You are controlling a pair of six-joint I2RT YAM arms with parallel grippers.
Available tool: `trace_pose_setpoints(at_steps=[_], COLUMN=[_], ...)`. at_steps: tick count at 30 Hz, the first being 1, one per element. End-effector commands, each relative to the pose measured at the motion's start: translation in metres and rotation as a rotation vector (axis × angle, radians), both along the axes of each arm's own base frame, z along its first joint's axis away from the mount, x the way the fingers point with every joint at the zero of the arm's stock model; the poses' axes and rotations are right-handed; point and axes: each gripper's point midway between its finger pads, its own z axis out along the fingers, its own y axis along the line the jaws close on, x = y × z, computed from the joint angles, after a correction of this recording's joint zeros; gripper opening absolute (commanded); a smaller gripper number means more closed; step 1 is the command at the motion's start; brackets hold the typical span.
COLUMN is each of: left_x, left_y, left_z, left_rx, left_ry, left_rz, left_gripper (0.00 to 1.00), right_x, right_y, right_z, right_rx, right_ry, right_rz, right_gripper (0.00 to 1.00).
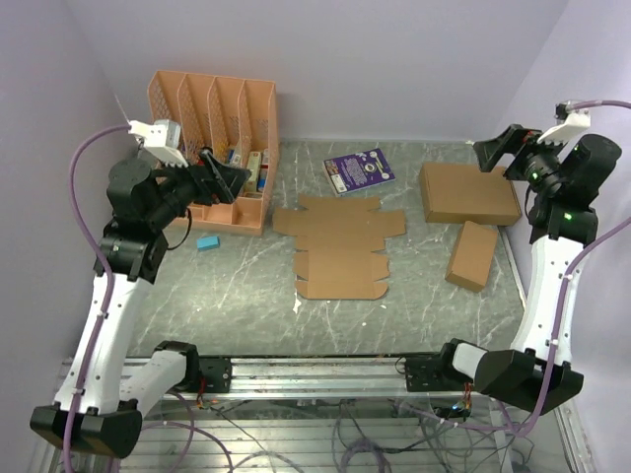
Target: Fold the paper box
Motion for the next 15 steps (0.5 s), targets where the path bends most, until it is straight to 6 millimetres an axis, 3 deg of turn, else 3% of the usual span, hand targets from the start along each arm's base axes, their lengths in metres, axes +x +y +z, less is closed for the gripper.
trace_pose_setpoints(at_steps=[1, 8, 15], left_x=[-0.021, -0.039, -0.047], left_y=[0.000, -0.001, -0.009], left_z=[0.003, -0.008, -0.013], left_rx=[-0.057, -0.115, -0.172], left_ry=[-0.037, -0.049, -0.050], left_rz=[-0.040, -0.072, -0.131], left_gripper=[0.99, 0.99, 0.99], right_x=[-0.007, -0.016, -0.026], right_y=[-0.003, 0.010, 0.029], right_z=[-0.015, -0.044, -0.055], right_rx=[0.020, 0.053, 0.052], right_ry=[0.026, 0.066, 0.080], right_rz=[-0.016, 0.053, 0.174], right_gripper=[1.00, 1.00, 1.00])
